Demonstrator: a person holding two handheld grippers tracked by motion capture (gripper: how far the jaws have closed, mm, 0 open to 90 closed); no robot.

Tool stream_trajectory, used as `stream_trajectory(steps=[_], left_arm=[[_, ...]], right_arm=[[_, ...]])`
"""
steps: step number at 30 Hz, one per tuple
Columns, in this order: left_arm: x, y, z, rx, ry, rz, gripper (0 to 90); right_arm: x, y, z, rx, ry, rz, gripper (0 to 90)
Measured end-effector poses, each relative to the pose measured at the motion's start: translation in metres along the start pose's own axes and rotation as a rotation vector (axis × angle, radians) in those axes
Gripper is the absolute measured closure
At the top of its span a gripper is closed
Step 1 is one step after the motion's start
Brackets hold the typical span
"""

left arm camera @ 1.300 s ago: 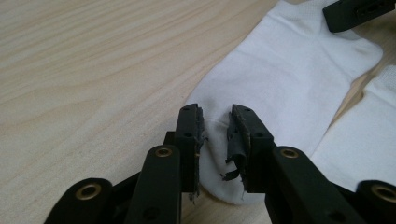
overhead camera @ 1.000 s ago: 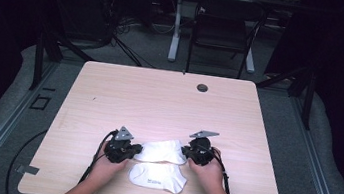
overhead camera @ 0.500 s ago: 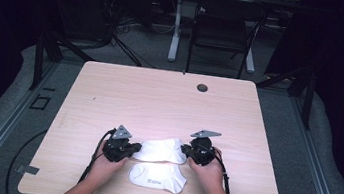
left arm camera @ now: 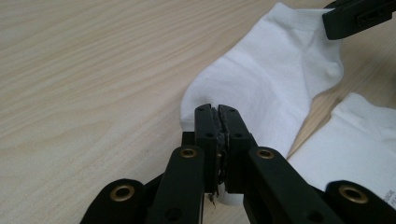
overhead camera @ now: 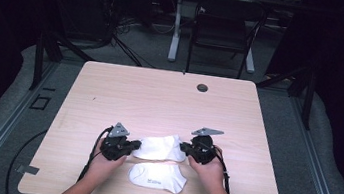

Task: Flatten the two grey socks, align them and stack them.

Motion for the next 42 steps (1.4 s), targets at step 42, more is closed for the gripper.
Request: stream_trajectory(steps=[42], left_arm=[[-0.047, 0.040, -0.002, 0.030, -0.014, 0.056, 87.8]], right_arm=[[-0.052, -0.035, 0.029, -0.027, -0.016, -0.065, 86.0]])
Point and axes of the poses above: each handheld gripper's, and its own axes: x roughly forward along the jaws, z roughly out of its underside, y roughly to its right, the point moved 2 cm from there along x, roughly forward along the jaws, and after that the axes turned 14 degrees about x, right-handed, at the moved point
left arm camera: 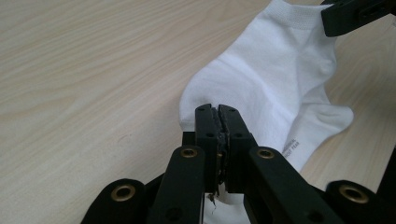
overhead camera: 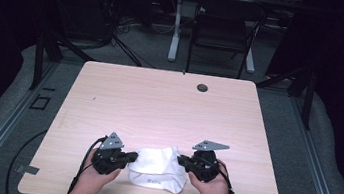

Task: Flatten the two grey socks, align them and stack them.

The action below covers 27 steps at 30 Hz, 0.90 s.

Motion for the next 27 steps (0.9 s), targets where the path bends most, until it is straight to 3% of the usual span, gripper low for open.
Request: stream_trajectory(steps=[9, 15, 27], left_arm=[[-0.005, 0.012, 0.006, 0.011, -0.009, 0.019, 87.8], [0.001, 0.015, 0.012, 0.010, -0.018, 0.037, 87.8], [0.010, 0.017, 0.018, 0.009, -0.043, 0.052, 87.8]], right_arm=[[-0.011, -0.005, 0.017, 0.002, -0.006, -0.014, 86.0], [-0.010, -0.005, 0.029, 0.003, -0.044, -0.005, 86.0], [-0.009, -0.003, 0.035, 0.011, -0.051, -0.008, 86.0]])
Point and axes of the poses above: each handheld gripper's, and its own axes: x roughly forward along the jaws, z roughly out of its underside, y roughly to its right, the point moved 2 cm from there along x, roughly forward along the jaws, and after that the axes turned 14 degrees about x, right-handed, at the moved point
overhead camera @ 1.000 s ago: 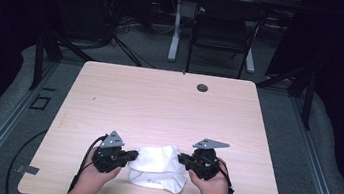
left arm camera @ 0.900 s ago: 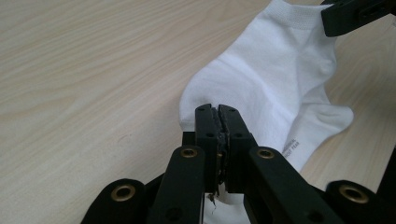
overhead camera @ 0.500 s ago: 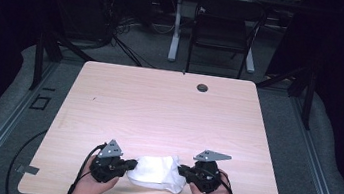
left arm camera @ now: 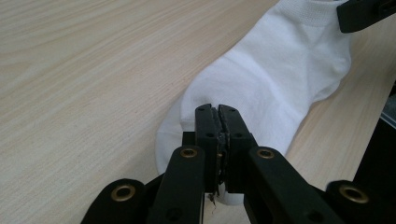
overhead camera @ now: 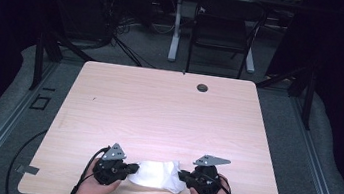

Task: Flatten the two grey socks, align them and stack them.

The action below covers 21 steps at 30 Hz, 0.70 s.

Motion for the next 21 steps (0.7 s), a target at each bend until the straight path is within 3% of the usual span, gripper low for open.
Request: stream_trajectory(steps=[21], left_arm=[[0.014, -0.005, 0.008, 0.001, -0.030, -0.008, 87.4]], right_arm=[[0.013, 0.014, 0.005, 0.029, -0.030, 0.041, 85.7]])
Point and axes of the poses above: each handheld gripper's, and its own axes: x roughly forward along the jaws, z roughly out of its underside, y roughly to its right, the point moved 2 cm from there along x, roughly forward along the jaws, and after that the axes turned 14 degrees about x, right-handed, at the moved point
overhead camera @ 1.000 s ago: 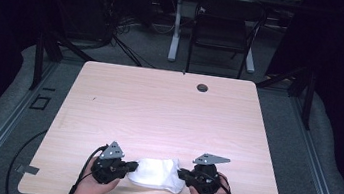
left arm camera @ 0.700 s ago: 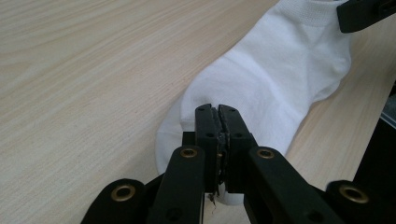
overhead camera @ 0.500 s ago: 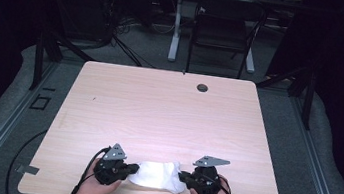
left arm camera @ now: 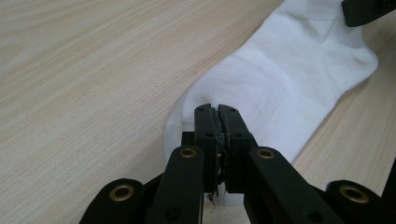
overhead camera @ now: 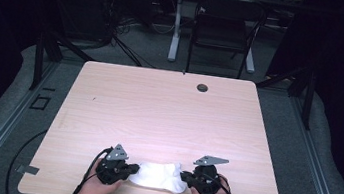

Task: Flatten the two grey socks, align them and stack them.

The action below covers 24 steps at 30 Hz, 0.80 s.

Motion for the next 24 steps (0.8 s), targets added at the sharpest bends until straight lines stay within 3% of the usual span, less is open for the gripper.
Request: stream_trajectory(steps=[16, 21, 24], left_arm=[[0.000, -0.003, 0.003, -0.013, -0.003, -0.016, 86.4], [-0.002, -0.005, 0.003, -0.024, 0.013, -0.024, 79.1], [-0.007, -0.005, 0.000, -0.024, 0.041, -0.023, 73.8]], right_arm=[[0.009, 0.003, 0.000, 0.001, -0.012, 0.003, 85.1], [0.011, 0.005, 0.000, 0.005, -0.002, 0.000, 78.7], [0.008, 0.005, -0.001, 0.001, 0.032, 0.000, 73.6]])
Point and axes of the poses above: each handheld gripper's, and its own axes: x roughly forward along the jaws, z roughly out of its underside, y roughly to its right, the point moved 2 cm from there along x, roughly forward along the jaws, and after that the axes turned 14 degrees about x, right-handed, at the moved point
